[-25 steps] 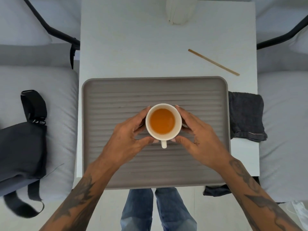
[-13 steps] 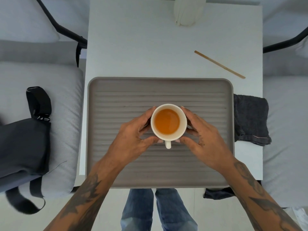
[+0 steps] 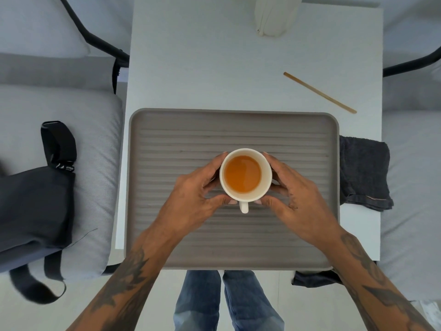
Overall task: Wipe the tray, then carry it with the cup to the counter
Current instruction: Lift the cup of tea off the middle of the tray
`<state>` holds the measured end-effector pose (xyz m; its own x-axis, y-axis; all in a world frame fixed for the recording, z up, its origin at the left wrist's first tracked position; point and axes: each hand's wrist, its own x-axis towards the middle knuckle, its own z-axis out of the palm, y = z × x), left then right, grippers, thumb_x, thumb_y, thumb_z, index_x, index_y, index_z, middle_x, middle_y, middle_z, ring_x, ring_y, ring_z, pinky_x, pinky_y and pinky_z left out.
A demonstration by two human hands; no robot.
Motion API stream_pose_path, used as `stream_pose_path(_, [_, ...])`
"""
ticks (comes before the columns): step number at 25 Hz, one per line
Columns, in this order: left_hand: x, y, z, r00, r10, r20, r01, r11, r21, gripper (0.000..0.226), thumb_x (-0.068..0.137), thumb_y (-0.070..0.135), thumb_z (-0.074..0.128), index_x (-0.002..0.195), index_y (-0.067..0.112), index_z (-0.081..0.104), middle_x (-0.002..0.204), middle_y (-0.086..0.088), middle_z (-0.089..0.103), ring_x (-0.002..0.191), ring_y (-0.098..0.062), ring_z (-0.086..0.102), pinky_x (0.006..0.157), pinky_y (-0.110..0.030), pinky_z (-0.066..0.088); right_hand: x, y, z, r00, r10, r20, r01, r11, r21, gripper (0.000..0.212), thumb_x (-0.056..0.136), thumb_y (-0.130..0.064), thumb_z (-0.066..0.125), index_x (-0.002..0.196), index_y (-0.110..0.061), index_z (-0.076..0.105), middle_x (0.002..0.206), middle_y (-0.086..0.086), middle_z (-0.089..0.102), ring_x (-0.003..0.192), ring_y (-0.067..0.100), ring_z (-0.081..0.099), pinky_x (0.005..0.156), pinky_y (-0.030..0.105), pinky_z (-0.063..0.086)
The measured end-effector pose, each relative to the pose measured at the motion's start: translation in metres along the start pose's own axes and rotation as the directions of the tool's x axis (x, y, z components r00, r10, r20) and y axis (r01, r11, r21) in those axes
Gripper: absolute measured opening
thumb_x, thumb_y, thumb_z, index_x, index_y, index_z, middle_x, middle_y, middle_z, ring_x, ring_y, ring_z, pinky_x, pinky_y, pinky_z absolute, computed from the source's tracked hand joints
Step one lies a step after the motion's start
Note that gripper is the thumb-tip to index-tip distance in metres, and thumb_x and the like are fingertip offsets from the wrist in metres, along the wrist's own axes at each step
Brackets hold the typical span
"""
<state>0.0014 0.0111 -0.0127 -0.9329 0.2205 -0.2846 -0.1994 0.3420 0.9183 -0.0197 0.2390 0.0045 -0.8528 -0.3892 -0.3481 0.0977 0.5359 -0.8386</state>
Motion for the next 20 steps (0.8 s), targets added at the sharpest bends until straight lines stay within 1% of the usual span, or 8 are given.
stream_pose_path(2, [0.000, 0.003, -0.004, 1.000, 0.000, -0.004, 0.000, 1.000, -0.015, 0.084, 0.073, 0.010, 0.084, 0.143, 0.031, 0.042, 0.129, 0.031, 0.056, 0.120, 0.011, 0.056, 0.101, -0.013, 0.044, 0.003, -0.006, -0.003, 1.000, -0.012, 0.013, 0.012, 0.999, -0.032, 0.076, 0.085, -0.017, 0.074, 0.150, -0.025, 0.034, 0.145, -0.009, 0.048, 0.131, 0.003, 0.049, 0.106, 0.029, 0.047])
stream_pose_path(5, [0.000, 0.007, -0.023, 0.999, -0.009, -0.041, 0.007, 0.999, -0.053, 0.083, 0.073, 0.017, 0.082, 0.141, 0.041, 0.043, 0.127, 0.035, 0.059, 0.123, 0.005, 0.057, 0.102, -0.017, 0.045, 0.020, -0.022, -0.005, 0.997, -0.066, 0.036, 0.068, 0.995, -0.067, 0.074, 0.086, -0.020, 0.072, 0.149, -0.029, 0.033, 0.142, -0.014, 0.048, 0.129, -0.001, 0.049, 0.106, 0.022, 0.045])
stream_pose_path(6, [0.001, 0.008, -0.033, 0.998, -0.017, -0.057, 0.013, 0.998, -0.060, 0.083, 0.072, 0.020, 0.082, 0.140, 0.044, 0.042, 0.129, 0.034, 0.059, 0.124, 0.004, 0.057, 0.102, -0.018, 0.045, 0.029, -0.030, -0.005, 0.996, -0.085, 0.040, 0.089, 0.993, -0.082, 0.074, 0.086, -0.021, 0.072, 0.149, -0.030, 0.033, 0.142, -0.013, 0.049, 0.128, 0.000, 0.049, 0.106, 0.023, 0.046])
stream_pose_path(8, [0.004, 0.009, -0.056, 0.996, -0.034, -0.084, 0.028, 0.997, -0.066, 0.084, 0.070, 0.021, 0.082, 0.141, 0.047, 0.044, 0.132, 0.028, 0.059, 0.126, 0.002, 0.056, 0.102, -0.019, 0.046, 0.049, -0.045, 0.000, 0.991, -0.126, 0.051, 0.131, 0.986, -0.102, 0.074, 0.086, -0.022, 0.072, 0.148, -0.030, 0.033, 0.142, -0.010, 0.051, 0.128, 0.003, 0.050, 0.106, 0.030, 0.047])
stream_pose_path(10, [0.010, 0.005, -0.078, 0.992, -0.057, -0.108, 0.048, 0.995, -0.088, 0.084, 0.071, 0.016, 0.084, 0.143, 0.040, 0.047, 0.135, 0.021, 0.061, 0.126, 0.000, 0.057, 0.103, -0.020, 0.046, 0.070, -0.056, 0.009, 0.986, -0.156, 0.060, 0.161, 0.982, -0.094, 0.074, 0.085, -0.020, 0.072, 0.148, -0.028, 0.034, 0.143, -0.009, 0.052, 0.130, 0.007, 0.050, 0.107, 0.036, 0.047])
stream_pose_path(13, [0.015, -0.005, -0.108, 0.987, -0.087, -0.133, 0.073, 0.992, -0.108, 0.084, 0.069, 0.010, 0.084, 0.145, 0.025, 0.049, 0.136, 0.014, 0.063, 0.125, -0.004, 0.059, 0.102, -0.021, 0.047, 0.101, -0.066, 0.029, 0.988, -0.130, 0.089, 0.136, 0.988, -0.069, 0.077, 0.084, -0.015, 0.072, 0.150, -0.022, 0.033, 0.147, -0.001, 0.050, 0.135, 0.015, 0.047, 0.109, 0.043, 0.044])
stream_pose_path(16, [0.016, -0.012, -0.126, 0.984, -0.107, -0.140, 0.097, 0.992, -0.076, 0.083, 0.067, 0.015, 0.084, 0.144, 0.025, 0.051, 0.133, 0.016, 0.064, 0.123, -0.002, 0.060, 0.100, -0.018, 0.047, 0.121, -0.071, 0.047, 0.984, -0.143, 0.107, 0.153, 0.984, -0.094, 0.077, 0.083, -0.016, 0.074, 0.149, -0.019, 0.035, 0.145, 0.002, 0.051, 0.132, 0.018, 0.049, 0.109, 0.043, 0.044])
stream_pose_path(20, [0.014, -0.024, -0.137, 0.979, -0.148, -0.144, 0.131, 0.984, -0.117, 0.085, 0.066, 0.014, 0.083, 0.144, 0.021, 0.050, 0.132, 0.014, 0.066, 0.123, -0.004, 0.061, 0.102, -0.022, 0.048, 0.132, -0.071, 0.062, 0.984, -0.126, 0.128, 0.137, 0.987, -0.079, 0.075, 0.083, -0.015, 0.073, 0.148, -0.018, 0.036, 0.144, 0.002, 0.052, 0.131, 0.017, 0.050, 0.108, 0.042, 0.045])
